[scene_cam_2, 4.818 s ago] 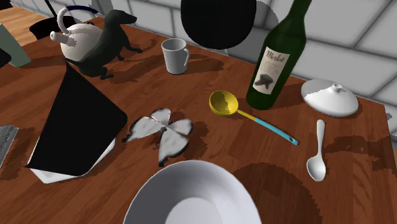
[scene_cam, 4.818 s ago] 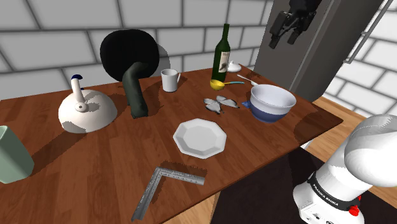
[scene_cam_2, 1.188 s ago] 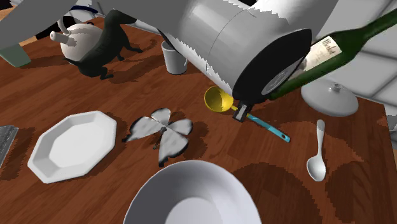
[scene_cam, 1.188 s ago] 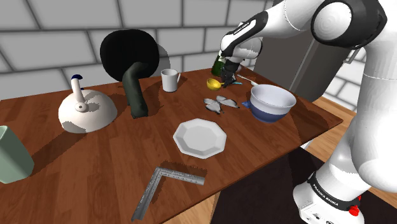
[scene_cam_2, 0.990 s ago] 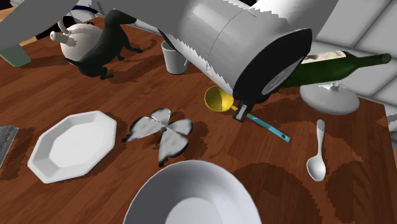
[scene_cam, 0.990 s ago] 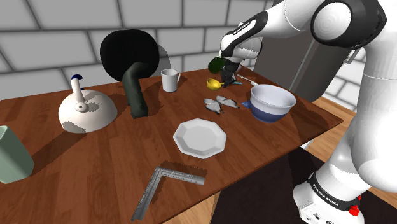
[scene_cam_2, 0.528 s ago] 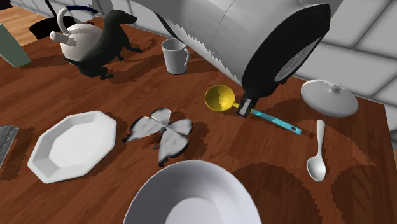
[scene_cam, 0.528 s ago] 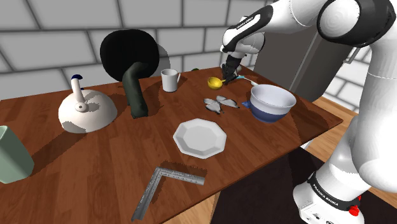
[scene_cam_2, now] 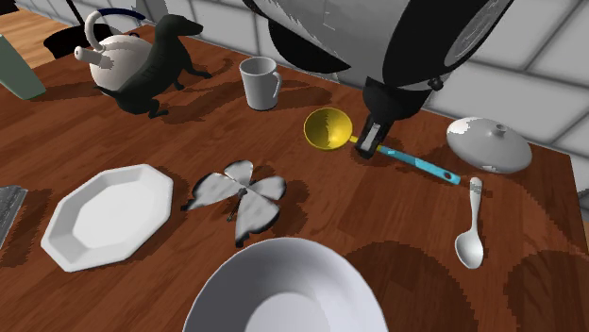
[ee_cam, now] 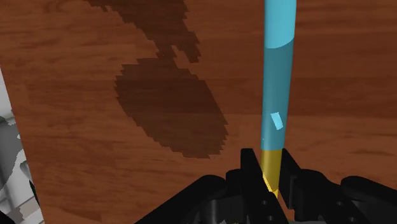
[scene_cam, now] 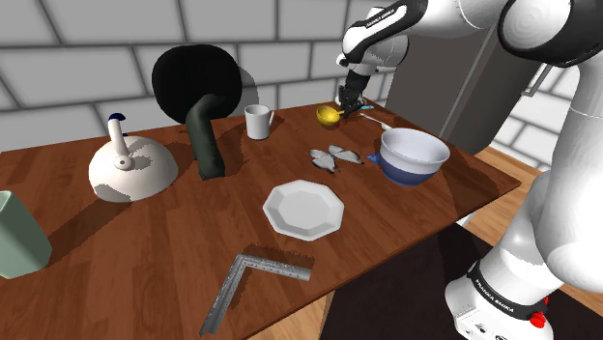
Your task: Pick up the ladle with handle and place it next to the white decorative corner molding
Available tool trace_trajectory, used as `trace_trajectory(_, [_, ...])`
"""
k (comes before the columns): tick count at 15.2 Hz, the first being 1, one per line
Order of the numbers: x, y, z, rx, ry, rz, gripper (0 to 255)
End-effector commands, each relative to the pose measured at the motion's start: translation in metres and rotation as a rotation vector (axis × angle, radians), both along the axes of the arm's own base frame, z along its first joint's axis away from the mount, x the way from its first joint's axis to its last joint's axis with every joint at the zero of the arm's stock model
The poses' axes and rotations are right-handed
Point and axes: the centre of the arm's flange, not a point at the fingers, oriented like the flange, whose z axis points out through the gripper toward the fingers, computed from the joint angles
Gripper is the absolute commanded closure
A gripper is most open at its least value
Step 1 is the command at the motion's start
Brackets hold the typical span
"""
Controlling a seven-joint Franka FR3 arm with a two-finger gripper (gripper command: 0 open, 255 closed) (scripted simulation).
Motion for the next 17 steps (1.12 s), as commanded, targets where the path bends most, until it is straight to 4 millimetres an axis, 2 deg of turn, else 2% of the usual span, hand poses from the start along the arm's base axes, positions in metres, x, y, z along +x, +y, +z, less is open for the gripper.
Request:
trace_trajectory(1, [0.0, 0.0, 0.01, 0.0, 0.0, 0.0, 255])
trace_trajectory(10, [0.0, 0.0, 0.056, 0.0, 0.0, 0.0, 255])
trace_trajectory(17, [-0.029, 0.087, 0.056, 0.0, 0.0, 0.0, 255])
